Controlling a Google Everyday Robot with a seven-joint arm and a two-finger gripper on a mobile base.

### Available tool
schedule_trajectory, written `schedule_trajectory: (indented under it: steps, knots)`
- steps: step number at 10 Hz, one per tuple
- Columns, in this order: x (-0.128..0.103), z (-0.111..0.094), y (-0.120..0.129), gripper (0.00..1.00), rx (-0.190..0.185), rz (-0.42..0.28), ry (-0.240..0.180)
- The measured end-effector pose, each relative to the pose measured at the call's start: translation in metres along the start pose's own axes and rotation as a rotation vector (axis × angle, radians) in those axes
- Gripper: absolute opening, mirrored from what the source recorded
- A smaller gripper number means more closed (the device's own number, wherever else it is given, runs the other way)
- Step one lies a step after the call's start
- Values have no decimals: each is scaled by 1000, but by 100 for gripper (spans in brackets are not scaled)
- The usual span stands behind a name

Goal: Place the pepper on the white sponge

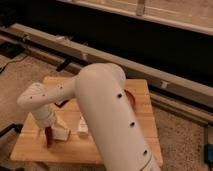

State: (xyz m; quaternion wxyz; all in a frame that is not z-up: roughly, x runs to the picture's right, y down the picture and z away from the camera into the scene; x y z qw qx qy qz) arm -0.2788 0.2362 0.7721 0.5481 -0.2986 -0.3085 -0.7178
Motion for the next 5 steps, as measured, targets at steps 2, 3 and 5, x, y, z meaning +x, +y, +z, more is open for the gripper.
schedule_trajectory:
  steps: [2,3,5]
  knots:
    - [0,0,0,80,-1,4,1]
    - [1,0,0,80,-1,6,2]
    - [1,0,0,80,0,12,3]
